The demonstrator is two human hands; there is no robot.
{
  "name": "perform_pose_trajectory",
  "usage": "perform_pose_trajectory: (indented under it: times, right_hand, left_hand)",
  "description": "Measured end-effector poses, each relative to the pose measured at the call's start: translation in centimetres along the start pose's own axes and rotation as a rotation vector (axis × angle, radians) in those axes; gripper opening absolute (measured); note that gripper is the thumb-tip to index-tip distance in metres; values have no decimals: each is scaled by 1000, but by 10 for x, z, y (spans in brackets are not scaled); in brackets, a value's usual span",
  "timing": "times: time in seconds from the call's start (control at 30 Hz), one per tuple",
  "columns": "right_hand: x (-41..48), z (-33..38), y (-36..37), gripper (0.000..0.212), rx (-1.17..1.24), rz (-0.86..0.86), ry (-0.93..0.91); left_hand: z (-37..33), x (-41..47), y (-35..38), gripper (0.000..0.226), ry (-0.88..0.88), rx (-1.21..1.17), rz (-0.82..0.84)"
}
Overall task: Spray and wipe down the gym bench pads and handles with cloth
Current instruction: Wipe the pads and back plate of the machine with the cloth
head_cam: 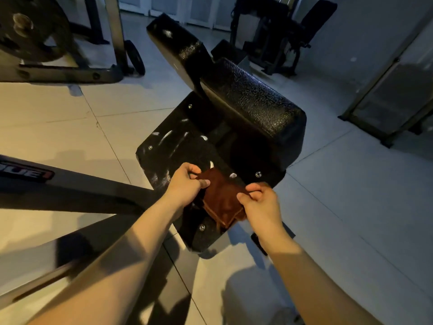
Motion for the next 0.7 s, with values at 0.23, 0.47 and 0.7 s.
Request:
perform_pose_trajectory:
  times: [0.23,0.47,0.7]
  right_hand:
    - [17,10,-23,25,33,-236,-46]
    - [16,7,-33,30,-138,-132,-116]
    - [-10,35,-29,58,-1247,-64,-720]
  left_hand:
    - [6,6,1,49,202,51,-242]
    - [-5,-7,69,60,486,432,-10]
    - [-6,-13,70,46,467,402,-230]
Point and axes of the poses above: each hand's wrist, its own x-axis towards the middle knuckle, its own y-axis out of the palm, z = x × y, the point moved 10 cm from there along x, towards the middle knuckle, and after that the axes turned 7 degrees about -x, right-handed, at the moved point
